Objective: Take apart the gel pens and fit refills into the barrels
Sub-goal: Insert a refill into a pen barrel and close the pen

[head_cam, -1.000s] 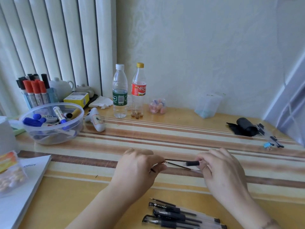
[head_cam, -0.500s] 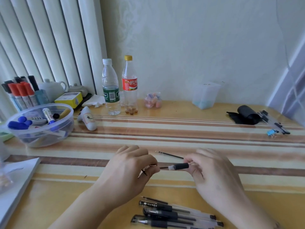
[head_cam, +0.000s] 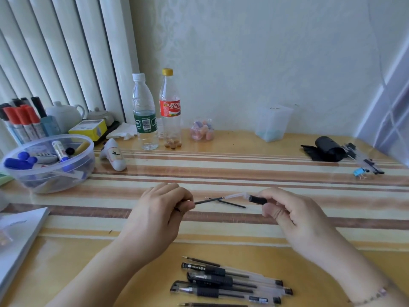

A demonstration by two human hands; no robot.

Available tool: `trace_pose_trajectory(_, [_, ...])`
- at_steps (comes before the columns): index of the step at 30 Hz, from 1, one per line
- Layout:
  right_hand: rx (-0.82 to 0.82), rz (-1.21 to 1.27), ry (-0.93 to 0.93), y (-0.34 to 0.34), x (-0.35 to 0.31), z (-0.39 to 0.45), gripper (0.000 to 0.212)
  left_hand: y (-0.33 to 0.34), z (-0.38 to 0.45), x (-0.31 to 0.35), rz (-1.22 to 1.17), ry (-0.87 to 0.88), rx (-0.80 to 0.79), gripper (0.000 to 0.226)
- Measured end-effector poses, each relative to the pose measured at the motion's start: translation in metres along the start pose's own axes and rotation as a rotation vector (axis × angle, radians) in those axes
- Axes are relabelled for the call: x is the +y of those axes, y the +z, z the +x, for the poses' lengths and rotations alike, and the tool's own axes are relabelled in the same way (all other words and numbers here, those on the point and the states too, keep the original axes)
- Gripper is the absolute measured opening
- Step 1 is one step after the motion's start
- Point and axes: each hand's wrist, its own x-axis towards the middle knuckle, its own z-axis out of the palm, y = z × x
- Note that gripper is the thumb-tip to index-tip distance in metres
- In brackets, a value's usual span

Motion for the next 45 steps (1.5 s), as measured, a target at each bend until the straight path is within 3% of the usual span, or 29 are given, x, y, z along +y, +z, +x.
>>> trace_pose_trajectory(22, [-0.015, 0.013, -0.017, 0.006, 0.011, 0.002, 0.017, -0.001, -0.001, 0.001, 0.000, -0.032, -0.041, 0.024])
trace_pose_trajectory(29, [0.009, 0.029, -0.045, 0.006, 0.006, 0.000, 0.018, -0.002, -0.002, 0.000, 0.030, -0.023, -0.058, 0.015])
trace_pose_trajectory(35, [0.105, -0.213, -0.144, -0.002, 0.001, -0.002, 0.016, -0.008, -0.001, -0.002, 0.240, 0.086, -0.092, 0.026])
trace_pose_trajectory(39, [0.024, -0.212, -0.175, 0.007, -0.009, -0.003, 0.023, -0.002, -0.003, 0.011, 0.214, 0.133, -0.100, 0.027])
trace_pose_trajectory(42, [-0.041, -0.152, -0.138, 0.020, -0.014, -0.007, 0.023, 0.001, -0.005, 0.023, 0.107, 0.160, 0.003, 0.025])
trace_pose_trajectory(45, [-0.075, 0.063, -0.012, 0.023, -0.008, -0.005, 0.017, -0.012, -0.001, 0.028, -0.110, 0.112, 0.317, 0.020])
